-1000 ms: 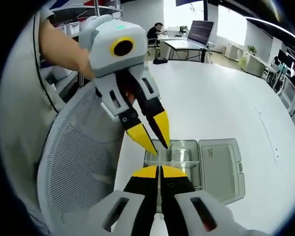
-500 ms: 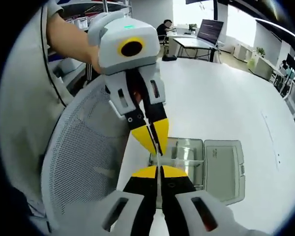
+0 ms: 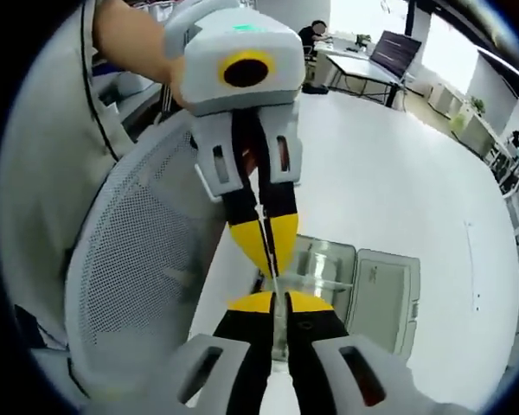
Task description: Insert the divider into the dual guide fixture by aligning both edges with the guide slots and pushing it downward to the bottom, including one-sided entry, uneven engagement, binding, and posture correction.
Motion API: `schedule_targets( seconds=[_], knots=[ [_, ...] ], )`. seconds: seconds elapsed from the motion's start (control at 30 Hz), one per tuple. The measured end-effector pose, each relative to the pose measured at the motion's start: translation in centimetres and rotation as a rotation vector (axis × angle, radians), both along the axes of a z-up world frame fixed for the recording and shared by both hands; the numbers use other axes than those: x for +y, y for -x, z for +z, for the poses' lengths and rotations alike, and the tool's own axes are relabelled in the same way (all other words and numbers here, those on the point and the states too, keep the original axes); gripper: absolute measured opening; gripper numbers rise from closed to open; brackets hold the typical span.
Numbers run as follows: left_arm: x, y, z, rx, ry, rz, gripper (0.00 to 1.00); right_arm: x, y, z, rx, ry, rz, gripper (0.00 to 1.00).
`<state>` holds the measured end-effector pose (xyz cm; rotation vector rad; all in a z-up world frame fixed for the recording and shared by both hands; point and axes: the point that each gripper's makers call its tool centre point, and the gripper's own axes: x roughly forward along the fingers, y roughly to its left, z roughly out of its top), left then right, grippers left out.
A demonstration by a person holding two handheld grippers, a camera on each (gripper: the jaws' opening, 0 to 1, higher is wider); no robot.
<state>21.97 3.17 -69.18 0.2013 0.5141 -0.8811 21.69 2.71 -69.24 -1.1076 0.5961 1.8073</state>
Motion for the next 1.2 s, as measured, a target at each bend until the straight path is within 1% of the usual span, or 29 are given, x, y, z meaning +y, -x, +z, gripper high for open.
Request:
schedule_targets(
  seconds=[0.03, 0.07, 0.13, 0.2, 0.23, 0.27, 0.33, 0.37, 0.4, 0.47, 0.53, 0.7, 0.83, 0.9, 0.93, 0.97, 1.0, 1.07, 1.1, 1.17, 1.2],
  knots=[
    [-0.01, 0.00, 0.03, -0.001, -0.002, -0.003, 0.00, 0.03, 0.14, 0.02, -0.004, 0.002, 0.008, 0.00],
    [-0.03, -0.01, 0.08, -0.003, -0.002, -0.005, 0.00, 0.16, 0.28, 0.10, -0.013, -0.003, 0.036, 0.00],
    [0.06, 0.00, 0.01, -0.004, -0.013, -0.011, 0.00, 0.18, 0.37, 0.06, -0.026, 0.007, 0.053, 0.00],
    [0.08, 0.04, -0.02, -0.008, -0.023, -0.019, 0.00, 0.21, 0.36, -0.02, -0.040, 0.021, 0.075, 0.00],
    [0.10, 0.05, -0.04, -0.009, -0.028, -0.021, 0.00, 0.23, 0.32, -0.08, -0.060, 0.027, 0.105, 0.00],
    [0.08, 0.05, -0.03, -0.010, -0.031, -0.024, 0.00, 0.21, 0.25, -0.13, -0.073, 0.036, 0.109, 0.00],
    [-0.05, 0.07, 0.05, -0.014, -0.039, -0.033, 0.00, 0.26, 0.43, -0.12, -0.086, 0.051, 0.130, 0.00],
    [-0.13, 0.05, 0.11, -0.015, -0.041, -0.036, 0.00, 0.50, 0.61, -0.01, -0.092, 0.047, 0.143, 0.00],
    [-0.20, 0.02, 0.18, -0.019, -0.044, -0.039, 0.00, 0.55, 0.63, -0.05, -0.108, 0.060, 0.160, 0.00],
    [-0.28, -0.02, 0.19, -0.020, -0.056, -0.047, 0.00, 0.58, 0.72, -0.16, -0.119, 0.074, 0.183, 0.00],
    [-0.21, -0.03, 0.17, -0.023, -0.061, -0.048, 0.00, 0.64, 0.50, -0.20, -0.116, 0.085, 0.163, 0.00],
    [-0.11, 0.03, 0.27, -0.022, -0.055, -0.045, 0.00, 0.63, 0.51, -0.08, -0.131, 0.093, 0.184, 0.00],
    [-0.25, 0.12, 0.24, -0.022, -0.054, -0.049, 0.00, 0.51, 0.53, -0.13, -0.104, 0.114, 0.148, 0.00],
    [-0.24, 0.09, 0.24, -0.021, -0.048, -0.046, 0.00, 0.49, 0.48, -0.09, -0.085, 0.126, 0.114, 0.00],
    [-0.23, 0.05, 0.26, -0.021, -0.046, -0.043, 0.00, 0.58, 0.41, -0.06, -0.086, 0.126, 0.114, 0.00],
    [-0.17, -0.04, 0.28, -0.018, -0.041, -0.033, 0.00, 0.46, 0.39, -0.09, -0.061, 0.142, 0.059, 0.00],
    [-0.13, -0.10, 0.29, -0.019, -0.038, -0.030, 0.00, 0.57, 0.33, -0.06, -0.056, 0.143, 0.062, 0.00],
    [0.05, -0.18, 0.30, -0.020, -0.038, -0.018, 0.00, 0.64, 0.22, -0.04, -0.035, 0.154, 0.030, 0.00],
    [0.16, -0.16, 0.26, -0.017, -0.041, -0.014, 0.01, 0.64, 0.17, -0.07, -0.018, 0.163, 0.013, 0.00],
    [0.51, -0.02, 0.24, -0.020, -0.045, -0.008, 0.04, 0.57, -0.12, -0.19, -0.009, 0.175, -0.003, 0.00],
    [0.68, 0.00, 0.24, -0.019, -0.043, -0.002, 0.05, 0.56, -0.07, -0.19, 0.011, 0.179, -0.023, 0.00]
  ],
)
